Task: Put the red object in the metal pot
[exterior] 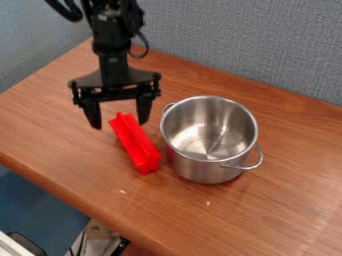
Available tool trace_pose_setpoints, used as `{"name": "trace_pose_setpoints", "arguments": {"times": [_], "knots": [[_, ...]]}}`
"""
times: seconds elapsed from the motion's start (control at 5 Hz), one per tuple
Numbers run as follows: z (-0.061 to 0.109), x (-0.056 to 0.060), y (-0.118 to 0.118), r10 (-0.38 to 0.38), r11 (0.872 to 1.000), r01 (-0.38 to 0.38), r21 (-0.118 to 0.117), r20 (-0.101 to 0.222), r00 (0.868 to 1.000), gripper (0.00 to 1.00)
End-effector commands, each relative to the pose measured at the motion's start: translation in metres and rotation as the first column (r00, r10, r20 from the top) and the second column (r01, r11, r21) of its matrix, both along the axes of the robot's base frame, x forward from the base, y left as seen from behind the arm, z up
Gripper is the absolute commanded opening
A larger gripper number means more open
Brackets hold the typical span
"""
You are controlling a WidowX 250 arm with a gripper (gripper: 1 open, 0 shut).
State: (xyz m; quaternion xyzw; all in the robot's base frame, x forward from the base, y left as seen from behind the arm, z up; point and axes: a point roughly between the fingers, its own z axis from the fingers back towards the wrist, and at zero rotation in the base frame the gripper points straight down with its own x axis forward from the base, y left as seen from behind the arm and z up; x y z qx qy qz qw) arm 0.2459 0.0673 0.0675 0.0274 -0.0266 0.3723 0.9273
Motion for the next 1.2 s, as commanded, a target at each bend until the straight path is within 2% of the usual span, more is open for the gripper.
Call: {"name": "trace_pose_setpoints", "arguments": {"times": [0.0, 0.2, 0.4, 0.6, 1.0], "knots": [[-0.012, -0.002, -0.003, 0.027, 0.999, -0.027, 0.027, 0.005, 1.000, 1.00], [-0.024, -0.004, -0.007, 0.038, 0.999, -0.038, 0.038, 0.005, 0.999, 1.00], [-0.028, -0.007, -0.002, 0.144, 0.989, -0.144, 0.034, 0.001, 0.990, 1.00], [-0.031, -0.012, 0.007, 0.255, 0.966, -0.254, 0.038, -0.012, 0.967, 1.00], [-0.055, -0.008, 0.006, 0.288, 0.957, -0.289, 0.008, 0.054, 0.956, 1.00]]}}
